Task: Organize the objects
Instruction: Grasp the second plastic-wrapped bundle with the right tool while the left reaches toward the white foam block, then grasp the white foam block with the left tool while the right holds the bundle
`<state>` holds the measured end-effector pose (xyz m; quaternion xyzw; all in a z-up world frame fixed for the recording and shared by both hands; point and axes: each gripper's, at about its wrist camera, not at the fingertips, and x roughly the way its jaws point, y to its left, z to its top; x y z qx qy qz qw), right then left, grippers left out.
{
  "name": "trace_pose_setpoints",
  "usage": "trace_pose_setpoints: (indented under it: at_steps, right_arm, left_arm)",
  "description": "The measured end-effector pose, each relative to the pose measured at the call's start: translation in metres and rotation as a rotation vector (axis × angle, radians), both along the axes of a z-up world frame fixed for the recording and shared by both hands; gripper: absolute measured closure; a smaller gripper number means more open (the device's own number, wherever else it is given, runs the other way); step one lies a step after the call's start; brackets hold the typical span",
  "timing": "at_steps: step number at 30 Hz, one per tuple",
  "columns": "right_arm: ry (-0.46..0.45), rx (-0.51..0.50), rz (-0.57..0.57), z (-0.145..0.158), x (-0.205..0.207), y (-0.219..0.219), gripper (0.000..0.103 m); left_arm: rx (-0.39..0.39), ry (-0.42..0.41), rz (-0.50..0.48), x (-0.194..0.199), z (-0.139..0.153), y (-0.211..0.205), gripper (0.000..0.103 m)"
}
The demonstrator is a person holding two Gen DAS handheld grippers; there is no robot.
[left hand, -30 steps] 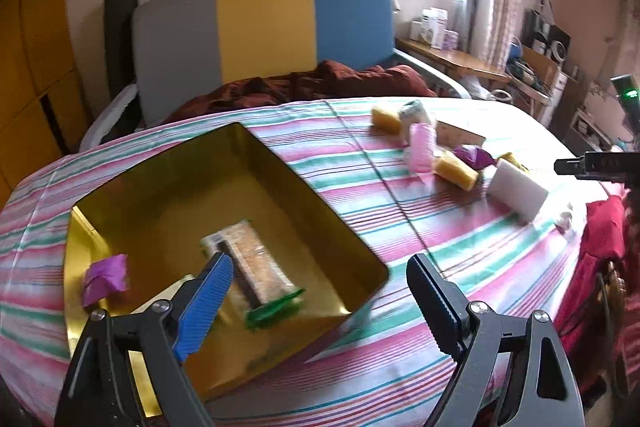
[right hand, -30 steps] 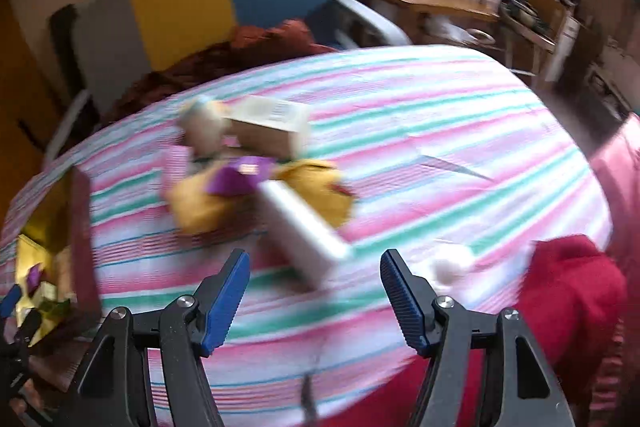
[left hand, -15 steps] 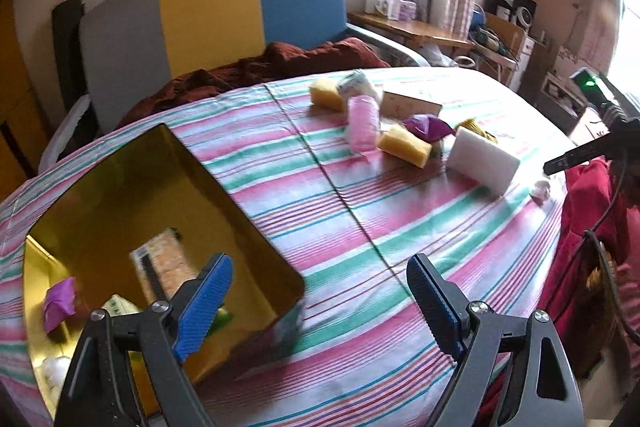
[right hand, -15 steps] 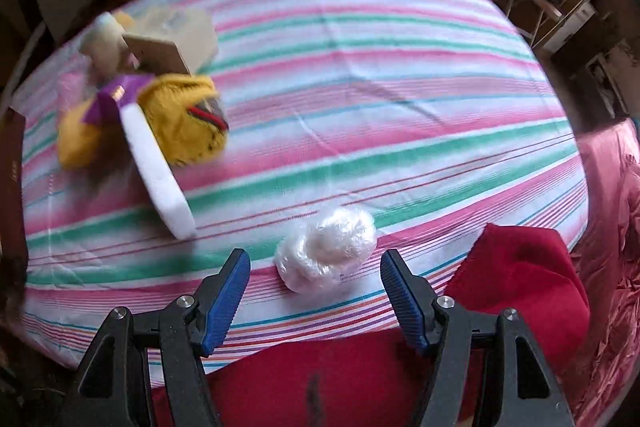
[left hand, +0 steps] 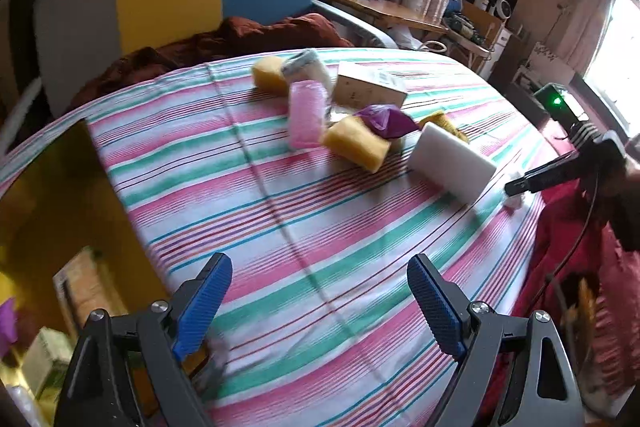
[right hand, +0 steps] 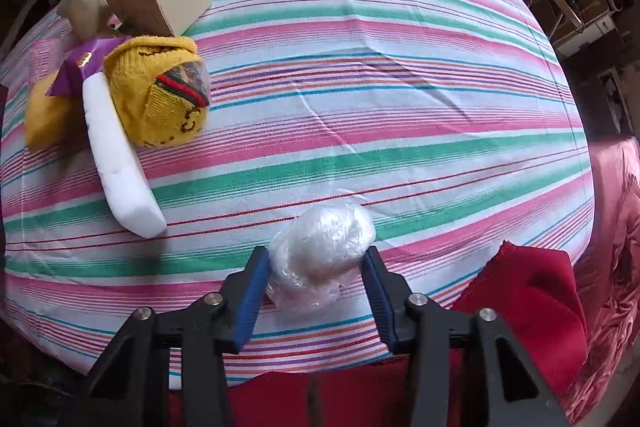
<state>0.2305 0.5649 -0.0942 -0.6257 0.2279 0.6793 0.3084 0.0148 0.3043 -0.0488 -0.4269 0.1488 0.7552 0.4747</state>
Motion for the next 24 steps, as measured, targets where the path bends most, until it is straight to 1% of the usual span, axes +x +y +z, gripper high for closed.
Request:
trace_pose_setpoints:
  at_steps: [2,7,9,12,16,19,24]
  right_arm:
    - [0.022,0.013,-0.009,0.003,0.003,0.0,0.06]
    - [0.129,0.029,-0.063,0.013,0.017,0.0,0.06]
    - [0.178,0.028,-0.081,0.017,0.022,0.001,0.06]
    - [0.237,0.013,-0.101,0.019,0.028,0.002,0.06]
    - [0.312,0.001,-0.119,0.023,0.026,0.0,0.06]
    - [0.343,0.001,-0.125,0.022,0.025,0.001,0.06]
    - [0.381,-0.006,-0.127,0.022,0.026,0.01,0.06]
  left_arm:
    - [0.01,-0.026,-0.024,0.0,0.001,0.009,0.015]
    - [0.052,-0.11,-0.108,0.003,0.004,0.048,0.015]
    - [0.052,-0.135,-0.129,0.006,0.003,0.06,0.015]
    - [0.037,-0.195,-0.157,0.011,-0.003,0.087,0.015]
    - [0.032,-0.232,-0.165,0.015,-0.007,0.115,0.015]
    - [0.013,-0.254,-0.151,0.017,-0.009,0.14,0.015]
    - [0.002,-0.234,-0.119,0.018,-0.009,0.18,0.015]
